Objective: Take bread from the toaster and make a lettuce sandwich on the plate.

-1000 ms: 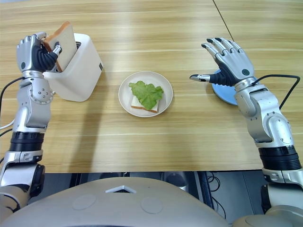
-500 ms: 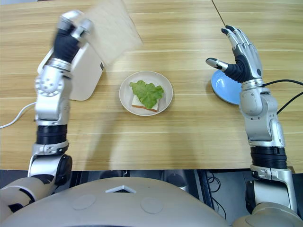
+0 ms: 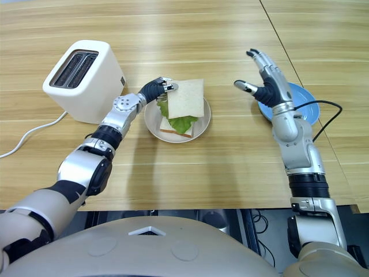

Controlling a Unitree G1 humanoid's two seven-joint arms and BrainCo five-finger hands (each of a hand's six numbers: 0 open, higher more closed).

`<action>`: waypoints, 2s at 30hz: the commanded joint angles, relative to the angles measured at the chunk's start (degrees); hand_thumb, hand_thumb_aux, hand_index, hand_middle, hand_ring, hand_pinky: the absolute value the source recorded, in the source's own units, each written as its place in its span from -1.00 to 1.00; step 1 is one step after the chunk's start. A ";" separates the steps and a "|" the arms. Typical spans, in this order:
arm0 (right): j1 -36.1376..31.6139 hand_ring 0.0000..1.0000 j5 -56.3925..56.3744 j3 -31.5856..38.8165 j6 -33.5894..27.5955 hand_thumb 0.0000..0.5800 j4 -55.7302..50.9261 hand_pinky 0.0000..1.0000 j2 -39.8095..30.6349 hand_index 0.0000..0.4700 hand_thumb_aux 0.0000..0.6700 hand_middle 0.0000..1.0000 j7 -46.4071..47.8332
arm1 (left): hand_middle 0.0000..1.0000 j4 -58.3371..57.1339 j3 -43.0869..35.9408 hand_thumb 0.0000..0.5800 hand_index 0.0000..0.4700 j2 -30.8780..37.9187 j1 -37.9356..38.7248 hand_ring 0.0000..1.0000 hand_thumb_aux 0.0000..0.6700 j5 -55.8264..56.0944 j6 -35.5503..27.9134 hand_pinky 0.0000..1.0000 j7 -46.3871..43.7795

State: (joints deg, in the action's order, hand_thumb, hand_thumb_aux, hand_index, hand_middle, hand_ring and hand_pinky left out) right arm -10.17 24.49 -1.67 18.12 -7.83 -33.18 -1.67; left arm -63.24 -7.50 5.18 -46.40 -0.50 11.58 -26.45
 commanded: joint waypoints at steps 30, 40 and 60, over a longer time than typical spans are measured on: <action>-7.64 -1.00 34.85 30.06 5.80 -1.00 -6.46 -1.00 -0.31 -1.00 -1.00 -1.00 -1.32 | 1.00 -11.16 0.12 1.00 0.96 1.65 0.64 1.00 1.00 -8.58 -3.83 1.00 -1.14; -6.87 -1.00 36.79 40.10 7.03 -1.00 -15.93 -1.00 2.51 -1.00 -1.00 -1.00 9.48 | 1.00 -10.27 1.19 1.00 0.96 2.02 0.39 1.00 1.00 -8.87 -2.67 1.00 -0.35; -7.16 -1.00 31.65 34.66 11.15 -1.00 -17.34 -1.00 0.86 -1.00 -1.00 -1.00 -0.88 | -1.00 49.07 3.95 -1.00 -1.00 13.89 23.41 -1.00 -1.00 -14.37 -4.01 -1.00 16.12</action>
State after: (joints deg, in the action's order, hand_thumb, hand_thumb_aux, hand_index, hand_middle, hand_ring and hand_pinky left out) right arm -20.41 56.58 32.40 28.25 -23.73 -30.50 -2.05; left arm -19.40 -2.65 17.30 -25.10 -13.79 13.24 -7.53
